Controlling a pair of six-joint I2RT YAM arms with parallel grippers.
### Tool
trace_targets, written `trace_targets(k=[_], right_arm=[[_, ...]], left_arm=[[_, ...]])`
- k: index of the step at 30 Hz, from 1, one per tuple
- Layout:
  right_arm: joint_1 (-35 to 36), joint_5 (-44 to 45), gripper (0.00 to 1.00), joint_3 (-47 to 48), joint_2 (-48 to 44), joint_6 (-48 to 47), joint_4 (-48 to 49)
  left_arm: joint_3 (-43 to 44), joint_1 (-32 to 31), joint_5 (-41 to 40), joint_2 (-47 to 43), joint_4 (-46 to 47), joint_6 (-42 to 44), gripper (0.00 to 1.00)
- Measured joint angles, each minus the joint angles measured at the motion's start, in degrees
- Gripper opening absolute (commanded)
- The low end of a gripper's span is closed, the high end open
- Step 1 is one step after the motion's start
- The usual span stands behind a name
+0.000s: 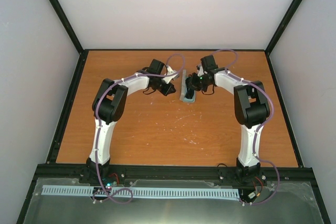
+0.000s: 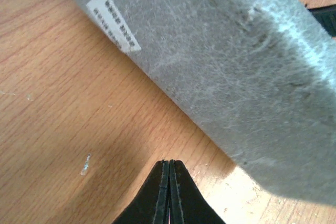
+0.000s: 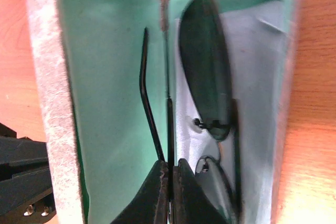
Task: Organize the sunglasses
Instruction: Place the sunglasses in the sunglasses case.
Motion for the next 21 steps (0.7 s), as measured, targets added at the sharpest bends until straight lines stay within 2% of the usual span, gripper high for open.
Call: trace_targets(k=[5, 8, 10, 15, 21], right_arm=[[-0.24, 2.01, 0.03, 0.24, 0.02, -0.33, -1.05], [-0.26, 3.06, 0.14, 1.09, 0.57, -0.72, -2.58], [-0.26, 3.61, 0.30, 1.62, 1.11, -1.22, -3.41], [-0.28, 3.52, 0.42, 1.70, 1.77, -2.58, -4.52], [-0.35, 2.75, 0.48, 1.07, 1.25, -2.73, -3.32]], left_arm=[[-0.02, 0.00, 0.00, 0.00, 0.02, 0.00, 0.05], [-0.02, 0.00, 0.00, 0.00, 0.00, 0.00, 0.05], [-0.02, 0.00, 0.00, 0.00, 0.02, 0.00, 0.05], [-0.02, 0.00, 0.02, 0.00, 0.02, 0.00, 0.05], [-0.04, 0.00, 0.02, 0.00, 0.02, 0.00, 0.05]])
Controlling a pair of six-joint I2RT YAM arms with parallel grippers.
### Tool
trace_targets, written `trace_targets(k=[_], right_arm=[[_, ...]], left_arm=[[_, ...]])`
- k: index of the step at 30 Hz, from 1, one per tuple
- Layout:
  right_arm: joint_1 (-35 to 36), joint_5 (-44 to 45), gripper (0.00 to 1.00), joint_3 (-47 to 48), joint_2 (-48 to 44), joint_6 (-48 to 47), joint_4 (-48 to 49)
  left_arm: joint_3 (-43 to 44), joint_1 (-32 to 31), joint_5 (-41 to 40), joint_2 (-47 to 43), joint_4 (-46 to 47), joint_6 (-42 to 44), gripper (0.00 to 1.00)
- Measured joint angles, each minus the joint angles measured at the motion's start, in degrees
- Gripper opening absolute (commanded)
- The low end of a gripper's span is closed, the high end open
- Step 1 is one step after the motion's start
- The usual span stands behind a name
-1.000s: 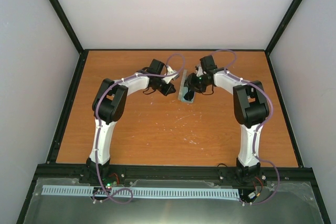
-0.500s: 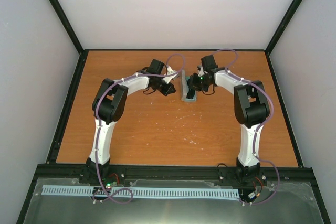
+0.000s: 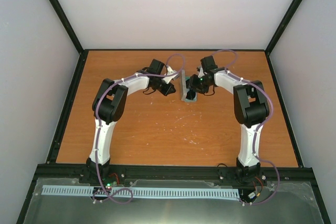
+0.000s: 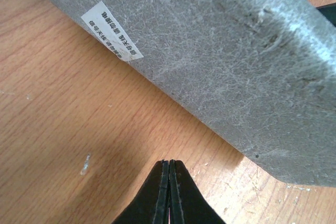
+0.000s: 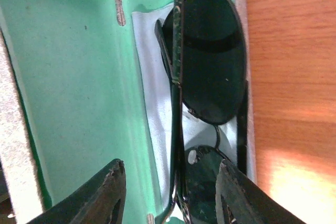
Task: Organize the sunglasses
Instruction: Place the sunglasses in the sunglasses case.
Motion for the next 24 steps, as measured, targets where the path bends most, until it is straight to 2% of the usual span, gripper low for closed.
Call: trace_targets(k=[4, 5, 6, 8, 9, 13, 19, 24], right_arm=[[-0.44, 0.09, 0.47, -1.09, -1.84, -0.07, 0.02], [-0.61, 0.07, 0.42, -1.33, -2.34, -0.07, 0.09], [-0.76, 0.09, 0.32, -1.75, -2.97, -0.04, 0.33], [-1.07, 0.17, 0.07, -3.02, -4.68, 0.02, 1.05], [-1.18, 0.35, 0.03, -3.67, -5.62, 0.37, 1.44], [-1.62, 1.73, 0.03, -3.39, -6.69, 0.59, 1.62], [-1.79, 2.82, 0.03, 4.13, -0.74, -0.76, -0.59], [-1.77, 3.58, 0.03, 6.03, 2.32, -2.27, -2.73]], left_arm=[[-0.07, 0.00, 0.00, 0.00, 0.00, 0.00, 0.05], [-0.07, 0.00, 0.00, 0.00, 0.00, 0.00, 0.05], [-0.07, 0.00, 0.00, 0.00, 0.00, 0.00, 0.05], [-0.07, 0.00, 0.00, 0.00, 0.02, 0.00, 0.05], [-0.07, 0.00, 0.00, 0.00, 0.02, 0.00, 0.05], [-0.28, 0.00, -0.02, 0.00, 0.15, 0.00, 0.05], [-0.96, 0.00, -0.15, 0.00, 0.13, 0.00, 0.05], [-1.03, 0.00, -0.24, 0.00, 0.15, 0.00, 0.05]])
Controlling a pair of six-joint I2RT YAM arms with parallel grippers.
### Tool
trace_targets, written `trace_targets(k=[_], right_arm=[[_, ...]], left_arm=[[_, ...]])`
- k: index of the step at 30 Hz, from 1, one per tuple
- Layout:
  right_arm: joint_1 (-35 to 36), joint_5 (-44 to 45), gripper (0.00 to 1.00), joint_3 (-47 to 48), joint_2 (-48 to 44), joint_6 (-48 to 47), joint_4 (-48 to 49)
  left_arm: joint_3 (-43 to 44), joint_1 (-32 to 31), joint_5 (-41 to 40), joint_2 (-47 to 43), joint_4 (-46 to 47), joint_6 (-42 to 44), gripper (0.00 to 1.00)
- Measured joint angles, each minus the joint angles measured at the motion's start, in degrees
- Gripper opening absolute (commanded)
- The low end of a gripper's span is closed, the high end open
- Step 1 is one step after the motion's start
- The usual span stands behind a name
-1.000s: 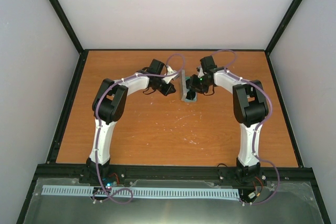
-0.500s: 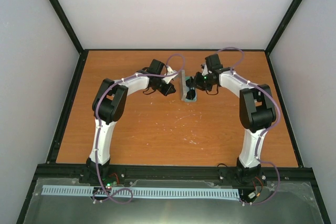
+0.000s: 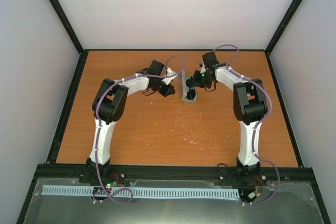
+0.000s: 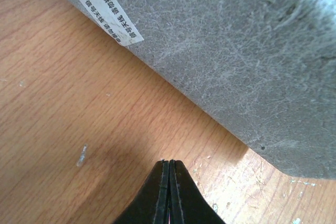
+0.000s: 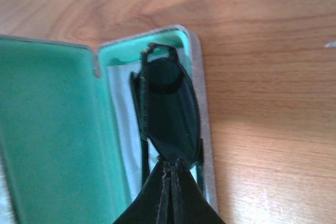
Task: Organize the sunglasses
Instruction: Place the sunglasses in the sunglasses case.
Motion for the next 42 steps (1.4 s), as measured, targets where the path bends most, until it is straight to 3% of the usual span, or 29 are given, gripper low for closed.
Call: trace_targets(k=[19, 27, 31, 34, 42], right_arm=[[2.16, 0.92, 0.03, 0.87, 3.41, -2.08, -2.23], [1.84, 3.37, 0.14, -1.64, -2.10, -1.77, -3.78], [0.94, 4.28, 0.04, -3.76, -8.46, -1.22, -2.99], [-0.39, 4.20, 0.03, -4.94, -10.88, -0.70, -1.75], [-1.70, 4.46, 0.03, -5.18, -4.52, -0.44, -0.72]], left_arm=[[0.00, 0.00, -0.07, 0.00, 0.02, 0.00, 0.05], [0.00, 0.00, -1.95, -0.13, 0.00, 0.02, 0.03], [-0.02, 0.00, -2.95, -1.07, 0.00, 0.00, 0.02], [0.11, 0.00, -2.97, -2.19, -0.02, -0.02, 0.02], [5.14, -0.04, -2.49, -2.58, -0.63, -0.42, 0.02]])
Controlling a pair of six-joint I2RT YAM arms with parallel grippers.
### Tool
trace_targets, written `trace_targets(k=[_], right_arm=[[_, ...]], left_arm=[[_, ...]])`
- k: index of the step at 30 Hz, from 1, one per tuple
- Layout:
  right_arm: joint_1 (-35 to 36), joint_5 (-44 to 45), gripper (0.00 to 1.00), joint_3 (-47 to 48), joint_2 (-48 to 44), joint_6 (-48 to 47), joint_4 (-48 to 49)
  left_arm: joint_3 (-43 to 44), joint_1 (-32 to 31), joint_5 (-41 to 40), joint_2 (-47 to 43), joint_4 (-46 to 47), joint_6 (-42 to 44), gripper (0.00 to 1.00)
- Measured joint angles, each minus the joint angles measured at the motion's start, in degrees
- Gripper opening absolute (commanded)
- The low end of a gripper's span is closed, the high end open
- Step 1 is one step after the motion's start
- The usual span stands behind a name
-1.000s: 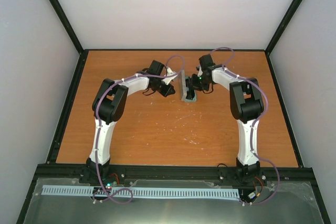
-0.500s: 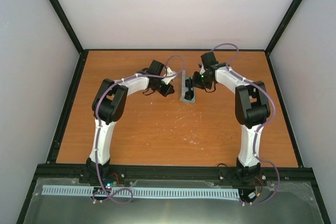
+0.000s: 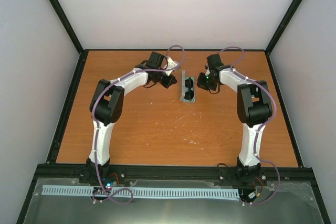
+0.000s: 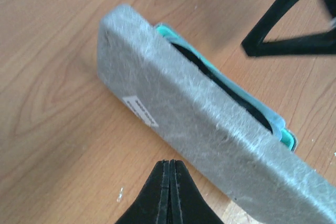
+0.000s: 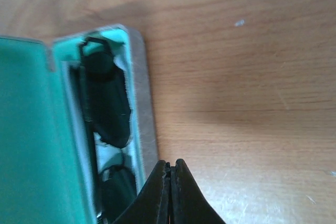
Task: Organize the sunglasses
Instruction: Place the sunglasses in the sunglasses case, then close the sunglasses case at the center of the board.
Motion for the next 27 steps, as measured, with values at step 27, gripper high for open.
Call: trace_targets(k=[27], right_arm=[[0.63, -2.40, 0.03, -2.21, 4.85, 0.52, 6.45]], left_arm=[[4.72, -3.93, 0.74, 4.74, -1.57, -0.94, 0.02]])
